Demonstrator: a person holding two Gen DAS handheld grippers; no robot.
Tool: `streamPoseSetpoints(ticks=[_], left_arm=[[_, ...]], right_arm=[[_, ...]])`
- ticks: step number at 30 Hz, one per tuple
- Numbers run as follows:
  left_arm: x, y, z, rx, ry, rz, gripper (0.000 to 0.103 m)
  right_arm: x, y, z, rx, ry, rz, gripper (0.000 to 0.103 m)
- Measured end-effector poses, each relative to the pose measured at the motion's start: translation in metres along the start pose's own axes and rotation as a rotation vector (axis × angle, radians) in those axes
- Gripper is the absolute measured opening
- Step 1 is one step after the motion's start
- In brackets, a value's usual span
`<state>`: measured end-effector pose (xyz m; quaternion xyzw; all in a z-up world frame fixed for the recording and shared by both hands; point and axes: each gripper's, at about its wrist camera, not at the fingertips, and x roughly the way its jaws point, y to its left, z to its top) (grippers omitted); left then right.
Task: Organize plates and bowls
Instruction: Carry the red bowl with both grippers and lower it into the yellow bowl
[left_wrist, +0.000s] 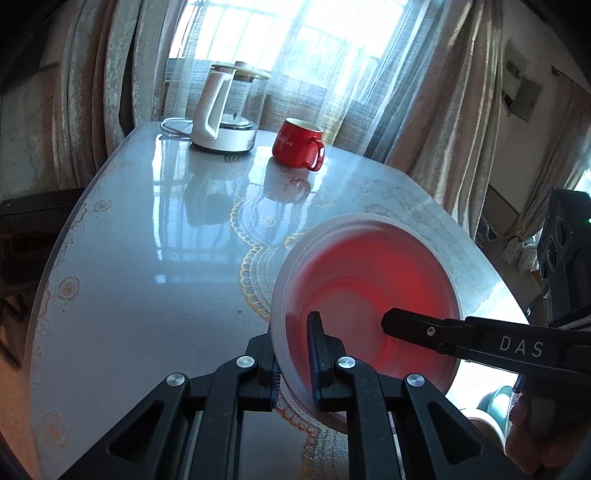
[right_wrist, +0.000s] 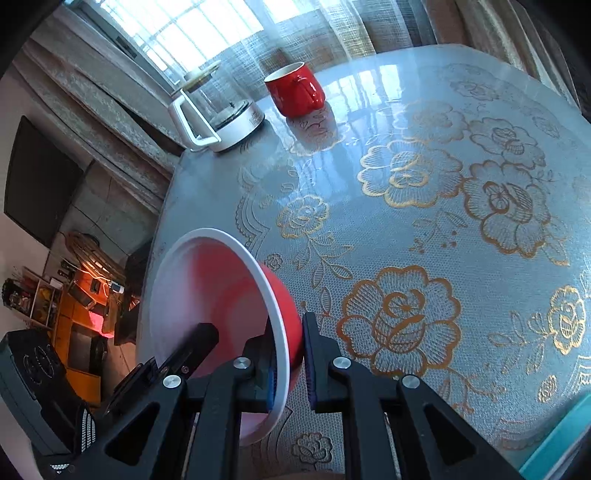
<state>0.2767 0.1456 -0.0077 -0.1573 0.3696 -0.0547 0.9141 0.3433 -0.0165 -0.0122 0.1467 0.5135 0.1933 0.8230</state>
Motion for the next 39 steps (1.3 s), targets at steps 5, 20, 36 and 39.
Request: streamPoseSetpoints(ticks=[5,20,36,39], left_arm=[[-0.009,-0.01,-0.001,0.025,-0.02,-0.018,0.012],[-0.033,-0.05,-0.021,0.123,-0.066,-0.04,0.012],[-0.048,-0.087,-0.034,0.234,-0.063,-0.098,0.012],[-0.051,-0.095,-0.038,0.258,-0.063,-0.103,0.012]], right_arm=[[-0.014,-0.005,-0.003,0.014,-0.019,0.008,0.012],[-0.058,-0.018,-0.028,0.027,-0.046,0.029,0.012],[-0.093,-0.041,-0.056,0.067,-0.075,0.021,0.012],[-0.1,-0.047,-0.061,0.079,-0.078,0.021,0.012]])
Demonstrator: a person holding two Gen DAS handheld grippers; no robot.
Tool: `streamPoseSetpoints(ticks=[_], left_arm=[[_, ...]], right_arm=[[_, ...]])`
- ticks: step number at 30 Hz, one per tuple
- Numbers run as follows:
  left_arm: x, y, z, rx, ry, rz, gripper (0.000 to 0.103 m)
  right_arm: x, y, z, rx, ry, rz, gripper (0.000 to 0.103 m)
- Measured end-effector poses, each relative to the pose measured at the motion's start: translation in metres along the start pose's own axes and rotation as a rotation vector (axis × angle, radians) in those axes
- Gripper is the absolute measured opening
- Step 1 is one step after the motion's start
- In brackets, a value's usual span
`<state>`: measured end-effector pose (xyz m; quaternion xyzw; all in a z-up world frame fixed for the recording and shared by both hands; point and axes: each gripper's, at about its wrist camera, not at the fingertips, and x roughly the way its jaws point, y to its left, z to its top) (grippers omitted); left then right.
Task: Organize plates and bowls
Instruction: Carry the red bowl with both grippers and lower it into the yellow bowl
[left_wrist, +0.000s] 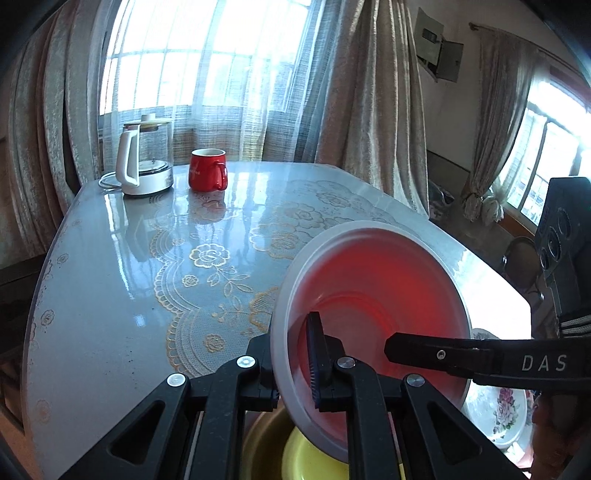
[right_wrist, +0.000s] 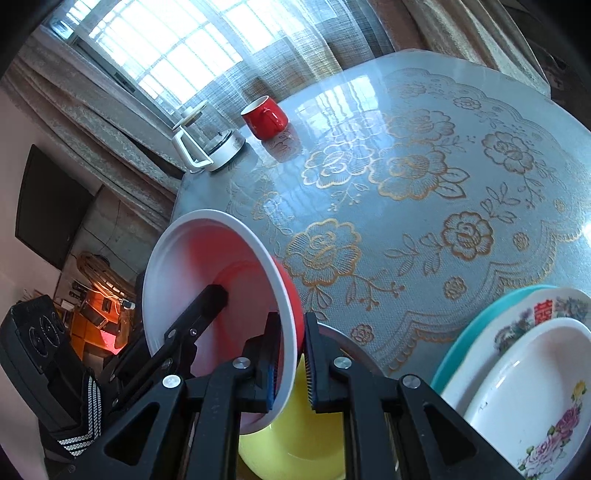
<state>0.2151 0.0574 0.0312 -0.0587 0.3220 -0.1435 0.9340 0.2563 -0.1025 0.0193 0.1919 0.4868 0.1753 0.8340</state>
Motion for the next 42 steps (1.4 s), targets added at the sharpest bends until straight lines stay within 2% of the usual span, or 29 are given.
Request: streamPoseSetpoints(ticks=[7,10,13,18,28,32,42], left_arm=[[-0.004,-0.019,-0.01,0.052,0.0,0.0,0.012],[-0.007,-0.023,-0.02,0.042,0.02,0.006,0.012],[-0.015,-0.027,-0.027,0.015,0.025,0.032,0.012],[-0.024,-0.028,-0.04,-0.032,0.077,0.074,0.012],[-0.033,-0.037,-0.066,-0.03,0.144,0.148,0.012],[-0.029,-0.035,-0.07,-0.031,0.169,0.213,0.012],[-0.025,-0.037,-0.07,-0.008,0.158,0.243,0.013]], right_arm=[[-0.013,-0.013,-0.011,0.009,-0.004,0.005,0.012],[-0.017,-0.019,-0.018,0.018,0.011,0.02,0.013],[-0.02,-0.025,-0.027,0.031,0.024,0.049,0.013],[-0.019,-0.024,-0.04,0.022,0.05,0.087,0.015],[-0.015,-0.03,-0.058,0.019,0.088,0.128,0.015],[-0.015,-0.03,-0.063,-0.003,0.089,0.121,0.015],[-0.012,-0.031,-0.067,-0.027,0.083,0.106,0.015]])
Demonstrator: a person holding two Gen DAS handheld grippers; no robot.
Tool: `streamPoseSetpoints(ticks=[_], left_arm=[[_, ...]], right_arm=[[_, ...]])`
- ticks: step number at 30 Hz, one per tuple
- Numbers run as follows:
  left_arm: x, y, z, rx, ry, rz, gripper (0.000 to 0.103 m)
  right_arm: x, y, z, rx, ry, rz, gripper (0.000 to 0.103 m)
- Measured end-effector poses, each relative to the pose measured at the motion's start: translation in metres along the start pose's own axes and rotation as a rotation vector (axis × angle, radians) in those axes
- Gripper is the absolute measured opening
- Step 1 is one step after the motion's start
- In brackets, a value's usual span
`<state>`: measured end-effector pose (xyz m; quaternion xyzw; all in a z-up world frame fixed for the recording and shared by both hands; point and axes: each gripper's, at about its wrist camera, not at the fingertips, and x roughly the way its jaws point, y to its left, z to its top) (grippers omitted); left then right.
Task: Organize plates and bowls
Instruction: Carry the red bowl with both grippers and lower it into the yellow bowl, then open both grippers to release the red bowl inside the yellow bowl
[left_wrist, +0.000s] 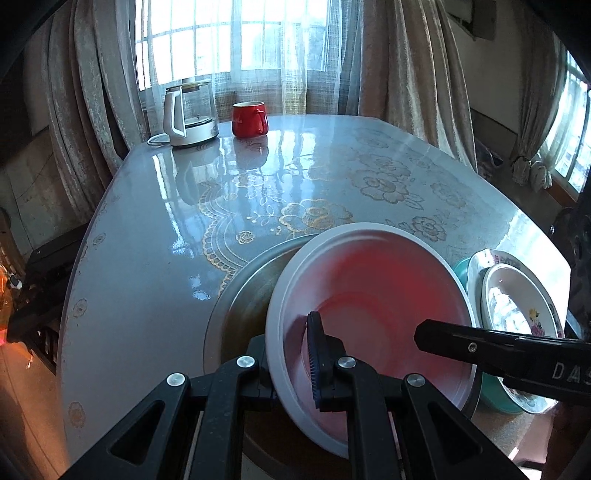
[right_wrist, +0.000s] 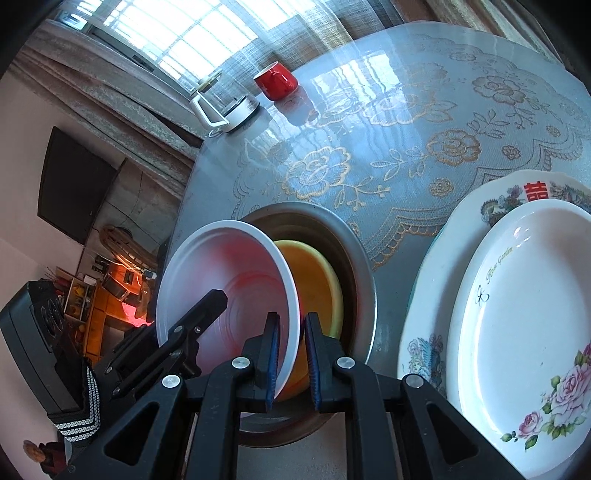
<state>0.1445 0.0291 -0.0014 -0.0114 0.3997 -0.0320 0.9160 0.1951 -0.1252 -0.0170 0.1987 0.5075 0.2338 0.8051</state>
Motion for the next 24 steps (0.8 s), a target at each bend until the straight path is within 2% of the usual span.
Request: streamPoseSetpoints(ticks=[9,16,21,24], left_arm=[[0.014,-0.006,0.0,0.007,0.027,-0.022,0.017],[0.012,-0.002,0.001,-0.022,0.037,-0.021,0.018],[0.007,0.003,0.004,-0.033,0.034,-0.007,0.019],[0.005,0.006,0.003,-0.041,0.024,-0.007,0.025]], right_arm=[[-0.01,-0.008,0.003,0.006,-0.05,-0.026,0.013],[-0.008,-0.004,0.005,-0.015,-0.037,-0.027,0.013],[-0.006,-0.004,0.01,-0.008,-0.032,-0.02,0.017],[-0.008,-0.004,0.01,-0.014,-0.035,-0.019,0.021]])
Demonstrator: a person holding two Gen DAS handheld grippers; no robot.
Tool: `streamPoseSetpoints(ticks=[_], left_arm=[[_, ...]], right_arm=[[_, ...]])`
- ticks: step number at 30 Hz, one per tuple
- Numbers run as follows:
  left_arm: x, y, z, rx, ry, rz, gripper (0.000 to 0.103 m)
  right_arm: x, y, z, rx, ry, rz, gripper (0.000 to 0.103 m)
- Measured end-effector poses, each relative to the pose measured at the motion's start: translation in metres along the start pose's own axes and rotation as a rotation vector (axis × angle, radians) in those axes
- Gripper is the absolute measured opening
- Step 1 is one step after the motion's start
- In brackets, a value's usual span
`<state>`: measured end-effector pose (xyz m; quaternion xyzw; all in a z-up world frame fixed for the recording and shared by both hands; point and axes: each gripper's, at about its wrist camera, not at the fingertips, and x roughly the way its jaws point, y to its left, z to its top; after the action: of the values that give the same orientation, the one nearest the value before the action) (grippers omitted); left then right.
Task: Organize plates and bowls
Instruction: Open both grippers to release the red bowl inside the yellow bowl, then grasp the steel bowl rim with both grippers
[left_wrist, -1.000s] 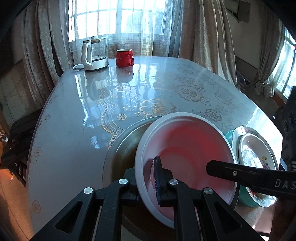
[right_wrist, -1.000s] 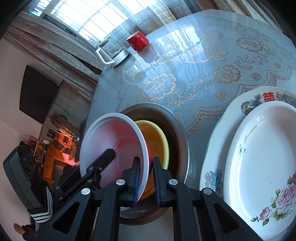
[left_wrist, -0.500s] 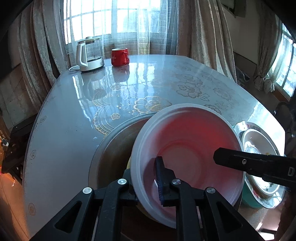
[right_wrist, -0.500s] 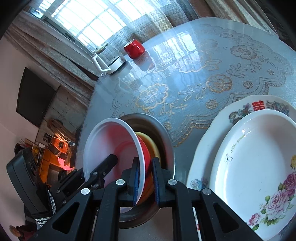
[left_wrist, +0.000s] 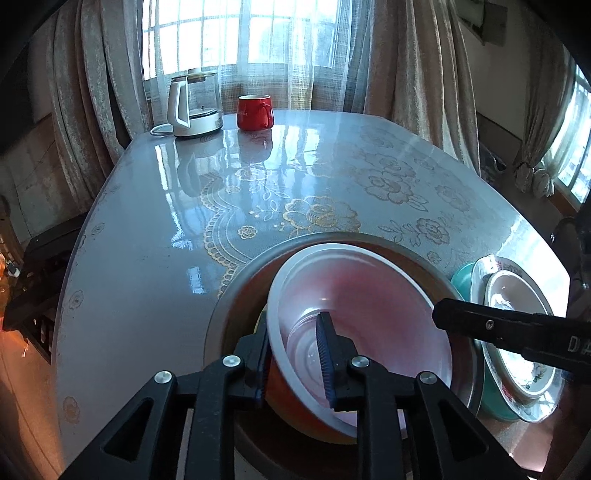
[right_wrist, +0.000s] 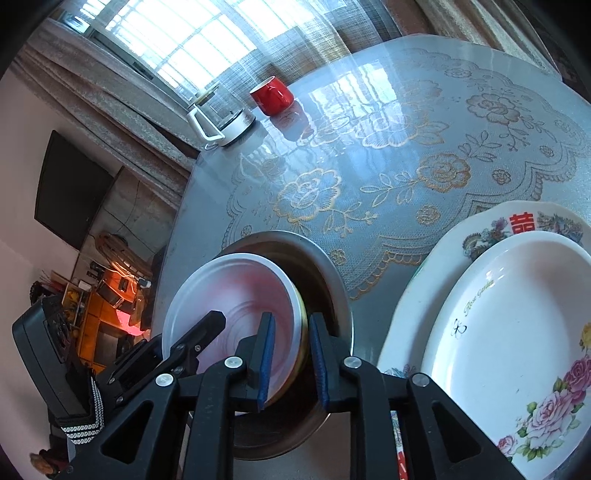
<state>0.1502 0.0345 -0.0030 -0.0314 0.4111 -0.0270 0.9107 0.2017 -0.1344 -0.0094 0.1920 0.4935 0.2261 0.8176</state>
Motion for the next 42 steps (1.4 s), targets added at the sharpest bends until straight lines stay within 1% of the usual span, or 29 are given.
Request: streamPoseSetpoints(ticks=[4,10,12,15,16,17,18,19,20,24,29,33,36,38,42], left_arm=[[0.0,-0.001,-0.002,0.0,-0.018,0.015,0.025],[0.002,-0.012,-0.005,0.071,-0.041,0.063,0.025],[0.003,-0.012,-0.005,0.07,-0.037,0.058,0.025],[0.001,-0.008,-0.002,0.043,-0.011,0.022,0.026],[0.0,-0.007,-0.001,0.033,-0.002,0.008,0.032],[-0.003,-0.005,0.001,0.021,0.0,-0.003,0.041],[-0.007,-0.005,0.001,0.011,-0.009,-0.002,0.046],[-0.013,-0.003,0.003,0.002,-0.03,0.007,0.054],[-0.018,-0.002,0.003,-0.003,-0.053,0.015,0.058],[-0.035,0.005,0.005,-0.024,-0.104,0.012,0.059],[-0.043,0.017,0.002,-0.066,-0.114,0.034,0.059],[-0.046,0.029,-0.008,-0.113,-0.086,0.038,0.06],[-0.048,0.04,-0.017,-0.155,-0.076,0.032,0.066],[-0.049,0.048,-0.023,-0.197,-0.066,0.018,0.073],[-0.046,0.063,-0.034,-0.27,-0.027,-0.011,0.074]], right_arm=[[-0.001,-0.001,-0.002,-0.008,-0.001,-0.002,0.021],[-0.001,-0.001,-0.004,0.0,0.001,0.006,0.021],[-0.002,-0.003,-0.004,0.007,-0.001,0.007,0.021],[-0.005,-0.004,-0.004,0.017,-0.008,0.004,0.021],[-0.005,-0.005,-0.004,0.017,-0.009,0.005,0.021],[-0.006,-0.005,-0.004,0.019,-0.008,0.007,0.021],[-0.006,-0.005,-0.005,0.021,-0.009,0.008,0.021],[-0.007,-0.006,-0.005,0.023,-0.011,0.011,0.021],[-0.008,-0.006,-0.006,0.025,-0.011,0.013,0.021],[-0.008,-0.007,-0.006,0.029,-0.013,0.018,0.021],[-0.01,-0.005,-0.007,0.031,-0.017,0.02,0.021],[-0.016,-0.006,-0.01,0.034,-0.022,0.021,0.021],[-0.02,-0.007,-0.012,0.042,-0.027,0.024,0.021],[-0.023,-0.007,-0.014,0.042,-0.03,0.019,0.024],[-0.027,-0.006,-0.017,0.036,-0.03,0.007,0.027]])
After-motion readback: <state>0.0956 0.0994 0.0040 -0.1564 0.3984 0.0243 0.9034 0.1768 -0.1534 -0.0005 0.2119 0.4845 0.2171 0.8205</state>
